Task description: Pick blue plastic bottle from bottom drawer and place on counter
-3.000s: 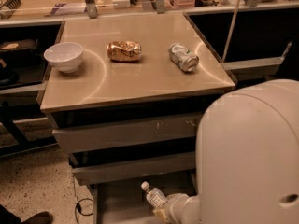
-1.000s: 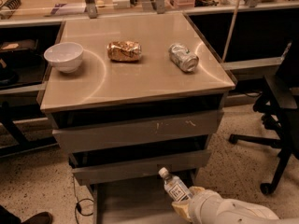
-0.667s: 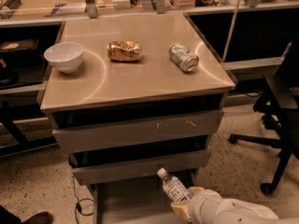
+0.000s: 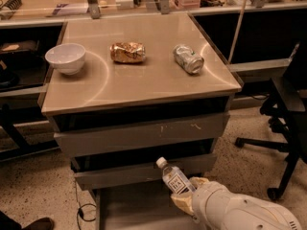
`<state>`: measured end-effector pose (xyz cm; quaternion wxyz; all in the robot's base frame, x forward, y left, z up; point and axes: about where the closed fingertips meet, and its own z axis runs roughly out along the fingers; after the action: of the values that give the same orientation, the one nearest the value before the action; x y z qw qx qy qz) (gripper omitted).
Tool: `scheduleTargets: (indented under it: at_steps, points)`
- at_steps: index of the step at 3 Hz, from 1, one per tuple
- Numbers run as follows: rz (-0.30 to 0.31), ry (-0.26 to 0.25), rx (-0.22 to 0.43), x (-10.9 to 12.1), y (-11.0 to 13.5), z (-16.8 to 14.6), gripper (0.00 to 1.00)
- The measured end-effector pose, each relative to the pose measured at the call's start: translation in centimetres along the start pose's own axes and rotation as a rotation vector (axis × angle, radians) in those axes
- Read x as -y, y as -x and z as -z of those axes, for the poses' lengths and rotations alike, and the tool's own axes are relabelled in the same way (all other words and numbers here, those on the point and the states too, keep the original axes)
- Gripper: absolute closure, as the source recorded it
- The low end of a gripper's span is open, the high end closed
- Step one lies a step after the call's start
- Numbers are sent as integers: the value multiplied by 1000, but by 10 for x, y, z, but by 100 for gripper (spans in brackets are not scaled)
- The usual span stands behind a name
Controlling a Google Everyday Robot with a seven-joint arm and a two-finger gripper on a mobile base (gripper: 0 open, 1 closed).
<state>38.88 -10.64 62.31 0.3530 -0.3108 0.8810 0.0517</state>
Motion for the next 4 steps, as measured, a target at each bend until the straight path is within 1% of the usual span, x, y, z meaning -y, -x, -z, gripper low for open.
scheduleTargets:
  at_steps: [1, 2, 3, 4]
  points:
    - [35, -19, 33, 11, 30, 23, 100]
    - [84, -50, 77, 25, 70, 49, 100]
    - [84, -50, 77, 25, 70, 49, 100]
    - [111, -57, 124, 32, 106, 58, 100]
